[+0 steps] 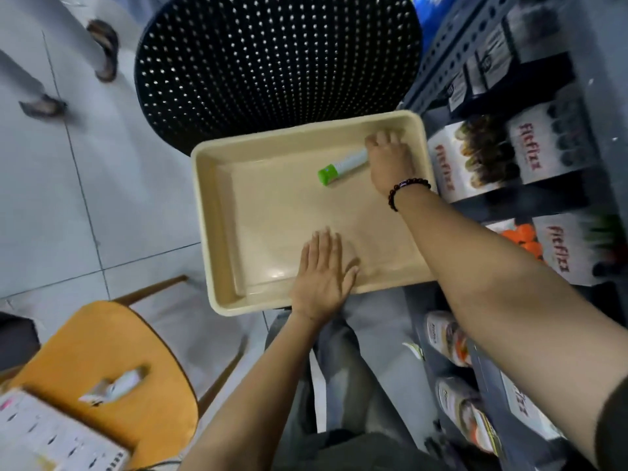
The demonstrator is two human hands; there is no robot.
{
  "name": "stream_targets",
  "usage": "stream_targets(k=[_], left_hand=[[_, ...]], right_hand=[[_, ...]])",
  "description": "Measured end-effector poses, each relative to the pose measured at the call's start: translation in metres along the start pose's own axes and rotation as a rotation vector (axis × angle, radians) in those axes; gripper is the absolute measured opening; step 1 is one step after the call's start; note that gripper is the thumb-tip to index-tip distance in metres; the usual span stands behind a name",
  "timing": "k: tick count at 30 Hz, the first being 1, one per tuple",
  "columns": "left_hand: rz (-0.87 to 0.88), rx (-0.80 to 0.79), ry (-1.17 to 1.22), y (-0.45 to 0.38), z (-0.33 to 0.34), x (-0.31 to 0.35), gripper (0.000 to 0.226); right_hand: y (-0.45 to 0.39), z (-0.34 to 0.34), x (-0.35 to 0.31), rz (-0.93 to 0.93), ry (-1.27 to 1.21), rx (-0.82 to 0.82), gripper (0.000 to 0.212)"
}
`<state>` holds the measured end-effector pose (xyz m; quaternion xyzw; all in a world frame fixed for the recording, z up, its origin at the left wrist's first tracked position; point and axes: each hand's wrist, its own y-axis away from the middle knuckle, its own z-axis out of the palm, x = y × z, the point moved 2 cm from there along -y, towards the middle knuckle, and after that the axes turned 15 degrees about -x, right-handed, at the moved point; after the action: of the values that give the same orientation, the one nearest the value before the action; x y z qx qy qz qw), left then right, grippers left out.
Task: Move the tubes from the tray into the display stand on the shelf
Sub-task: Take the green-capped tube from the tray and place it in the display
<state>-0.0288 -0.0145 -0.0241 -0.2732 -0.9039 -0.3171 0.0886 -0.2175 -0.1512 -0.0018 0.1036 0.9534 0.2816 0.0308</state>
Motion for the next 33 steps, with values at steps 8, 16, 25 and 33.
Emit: stream_targets(k=[8,16,25,33], left_hand=[[0.004,-0.009,0.013,0.002,-0.005,0.002,0.067],[0.014,-0.078,0.004,0.002,-0.005,0.003,0.066],[0.220,-0.100,-0.169,0.010,-0.041,0.035,0.065],[0.727,0.127,-0.216,0.029,-0.105,0.162,0.062]], right_hand=[[0.001,0.007,0.008,-0.002,0.102,-0.026,0.025],[0.062,-0.034,0.036,-0.170,-0.432,-0.017,0.026],[0.207,-0.089,0.076,0.003,-0.503,0.213,0.029],[0.391,-0.141,0.124,0.356,-0.597,0.432,0.029]])
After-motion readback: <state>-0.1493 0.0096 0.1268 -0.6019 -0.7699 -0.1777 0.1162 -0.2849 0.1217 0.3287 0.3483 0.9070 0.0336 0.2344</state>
